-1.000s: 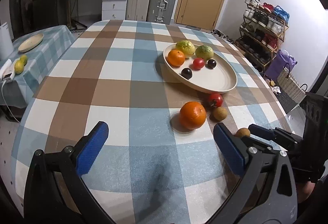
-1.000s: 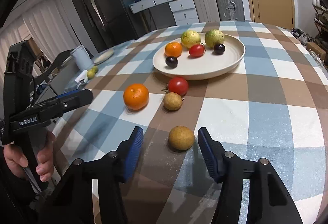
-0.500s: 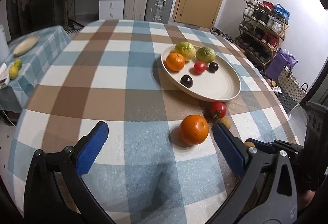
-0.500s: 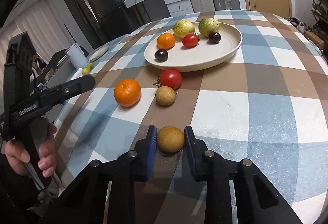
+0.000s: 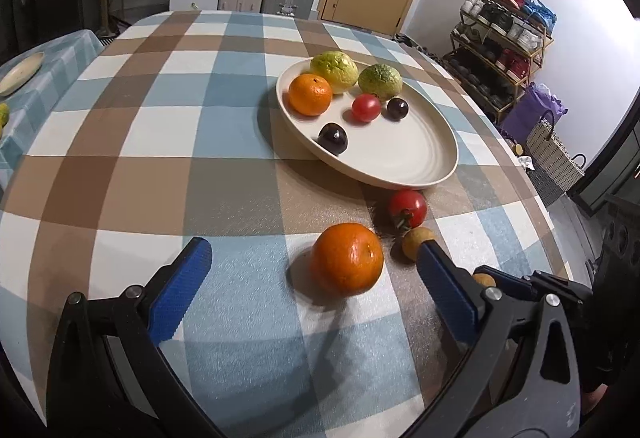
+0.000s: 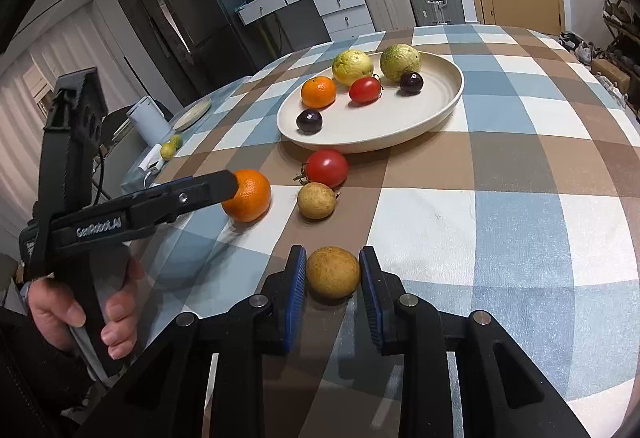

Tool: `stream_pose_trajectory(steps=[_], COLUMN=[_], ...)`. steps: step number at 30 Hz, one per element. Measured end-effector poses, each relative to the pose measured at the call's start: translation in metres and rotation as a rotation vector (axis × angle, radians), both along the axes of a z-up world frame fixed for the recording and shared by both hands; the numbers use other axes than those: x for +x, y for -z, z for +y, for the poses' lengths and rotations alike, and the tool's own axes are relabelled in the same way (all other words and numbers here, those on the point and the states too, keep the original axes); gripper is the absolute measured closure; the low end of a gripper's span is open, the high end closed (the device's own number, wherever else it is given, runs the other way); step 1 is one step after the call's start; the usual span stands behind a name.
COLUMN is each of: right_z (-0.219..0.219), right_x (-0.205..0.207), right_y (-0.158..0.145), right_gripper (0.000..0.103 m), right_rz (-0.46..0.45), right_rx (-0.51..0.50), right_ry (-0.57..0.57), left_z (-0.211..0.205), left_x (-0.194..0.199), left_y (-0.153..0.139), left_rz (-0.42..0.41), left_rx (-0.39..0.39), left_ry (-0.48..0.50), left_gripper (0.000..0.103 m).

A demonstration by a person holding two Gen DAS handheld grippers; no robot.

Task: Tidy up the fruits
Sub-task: 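Grasp a brown round fruit with the right tool while the left tool grasps an orange, then carry the brown fruit and orange onto the cream plate and open both tools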

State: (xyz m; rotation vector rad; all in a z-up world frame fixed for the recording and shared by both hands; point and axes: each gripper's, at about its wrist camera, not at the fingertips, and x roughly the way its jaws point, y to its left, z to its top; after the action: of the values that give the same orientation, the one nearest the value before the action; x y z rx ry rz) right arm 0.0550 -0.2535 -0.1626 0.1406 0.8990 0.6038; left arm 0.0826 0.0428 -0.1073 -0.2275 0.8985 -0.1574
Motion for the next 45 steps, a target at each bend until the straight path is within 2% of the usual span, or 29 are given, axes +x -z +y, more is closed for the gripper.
stream_pose_trajectory(steps=[2, 6, 9, 10, 11, 27, 35, 42, 45], right_z=[-0.002, -0.004, -0.007, -0.008, -0.008, -0.012, -0.022, -0.027, -0.026], right_x=[0.0, -0.002, -0.003, -0.003, -0.004, -0.002, 0.011, 0.043, 0.061], right_y=[0.001, 0.0, 0.001, 0.001, 0.0, -0.008, -0.015, -0.043, -0.052], right_gripper=[0.075, 0.075, 0.075, 0.075, 0.075, 0.075, 0.075, 0.075, 0.075], right_rz=[0.006, -0.003, 0.005, 0.002, -0.001, -0.019, -0.026, -0.088, -0.104], right_rx=[-0.001, -0.021, -0.019, -0.018, -0.018, -0.015, 0.011, 0.052, 0.065], right_ry=[0.004, 0.01, 0.021, 0.023, 0.025, 0.019, 0.044, 0.052, 0.047], left_z=[0.001, 0.001, -0.003, -0.004, -0.006, 0.007, 0.012, -0.002, -0.017], left_x=[0.003, 0.007, 0.009, 0.01, 0.011, 0.01, 0.015, 0.042, 0.055], left_y=[0.002, 0.003, 0.004, 0.005, 0.007, 0.005, -0.03, -0.056, -0.059], left_rz=[0.005, 0.01, 0.02, 0.033, 0.054, 0.062, -0.02, -0.072, -0.087], left_rx=[-0.025, -0.059, -0.085, -0.092, -0.085, -0.143, -0.162, -0.156, -0.126], left_ry=[0.009, 0.04, 0.089, 0.106, 0.112, 0.103, 0.108, 0.145, 0.176], left_gripper=[0.014, 0.026, 0.048, 0.061, 0.065, 0.066, 0.066, 0.066, 0.066])
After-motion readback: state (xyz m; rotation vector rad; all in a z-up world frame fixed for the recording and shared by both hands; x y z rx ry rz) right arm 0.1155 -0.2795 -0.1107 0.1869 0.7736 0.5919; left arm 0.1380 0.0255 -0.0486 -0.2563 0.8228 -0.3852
